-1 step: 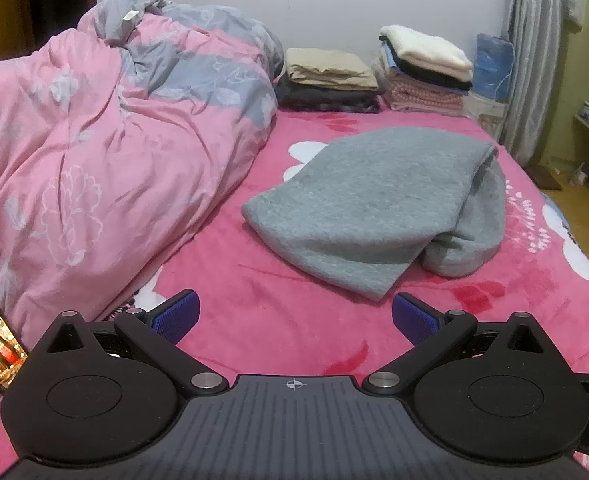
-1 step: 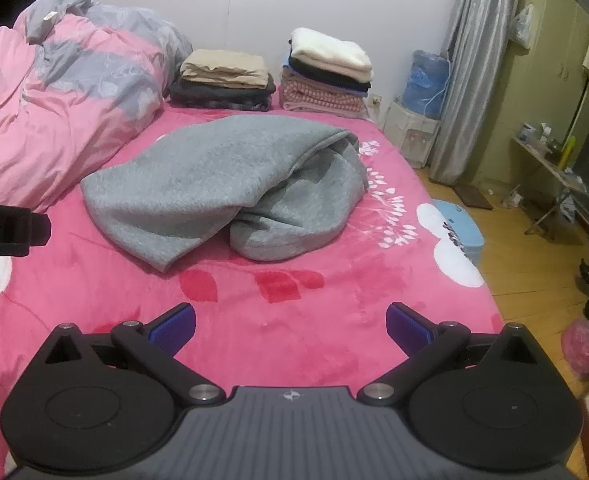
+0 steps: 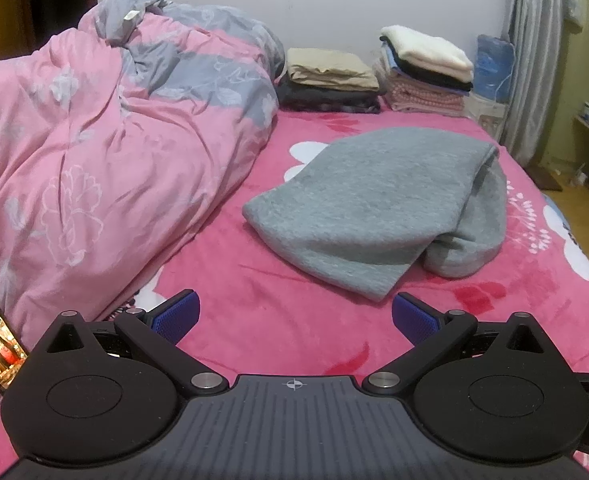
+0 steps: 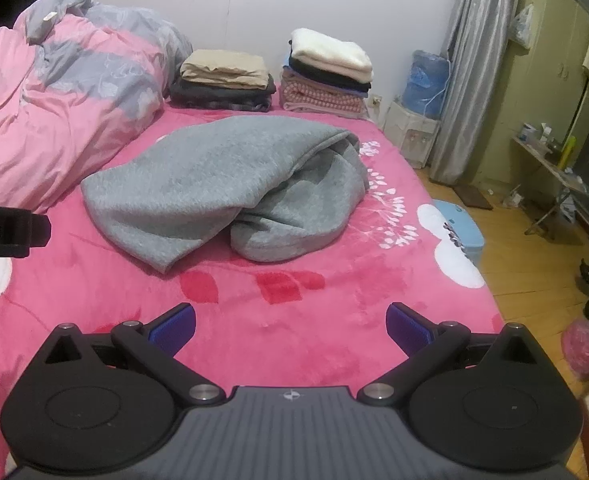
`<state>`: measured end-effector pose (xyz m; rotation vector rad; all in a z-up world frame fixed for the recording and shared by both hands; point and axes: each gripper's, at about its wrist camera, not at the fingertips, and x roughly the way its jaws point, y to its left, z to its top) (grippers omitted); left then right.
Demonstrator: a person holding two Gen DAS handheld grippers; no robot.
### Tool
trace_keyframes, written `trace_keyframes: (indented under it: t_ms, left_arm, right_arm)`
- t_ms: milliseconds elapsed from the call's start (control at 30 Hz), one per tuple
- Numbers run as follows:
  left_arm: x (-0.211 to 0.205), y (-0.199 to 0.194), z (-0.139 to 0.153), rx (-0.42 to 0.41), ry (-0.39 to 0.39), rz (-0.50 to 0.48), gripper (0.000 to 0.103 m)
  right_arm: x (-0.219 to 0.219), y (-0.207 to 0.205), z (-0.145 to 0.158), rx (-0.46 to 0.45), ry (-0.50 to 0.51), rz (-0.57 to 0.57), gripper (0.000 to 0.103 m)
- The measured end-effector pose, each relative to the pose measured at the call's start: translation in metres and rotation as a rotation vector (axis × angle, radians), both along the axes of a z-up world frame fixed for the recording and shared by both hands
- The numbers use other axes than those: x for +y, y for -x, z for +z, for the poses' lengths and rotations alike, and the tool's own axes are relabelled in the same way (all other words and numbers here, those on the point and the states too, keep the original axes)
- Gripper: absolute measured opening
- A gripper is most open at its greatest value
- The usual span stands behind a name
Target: Fold clothes
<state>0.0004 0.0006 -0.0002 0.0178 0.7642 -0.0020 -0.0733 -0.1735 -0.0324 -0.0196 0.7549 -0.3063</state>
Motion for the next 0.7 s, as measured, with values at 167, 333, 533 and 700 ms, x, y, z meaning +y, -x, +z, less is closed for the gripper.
trace_keyframes:
  t_ms: [167,333,533,700]
  left_arm:
    - [0.009,-0.003,-0.001,0.002,0.047,0.007,0.103]
    - [0.013,-0.006,-0.006,0.005,0.063,-0.002,0.103]
    - [0.010,-0.006,-0.006,0.006,0.062,-0.003,0.103]
    - [0.007,-0.004,-0.006,-0.007,0.053,0.000,0.103]
  right_arm:
    - [0.002,-0.005,0.001,0.018,-0.010,0.006,0.103]
    - [0.004,-0.008,0.003,0.029,-0.015,0.010,0.103]
    - [0.005,-0.006,0.003,0.015,0.002,0.010,0.103]
    - [0.003,-0.006,0.002,0.008,0.003,0.006,0.103]
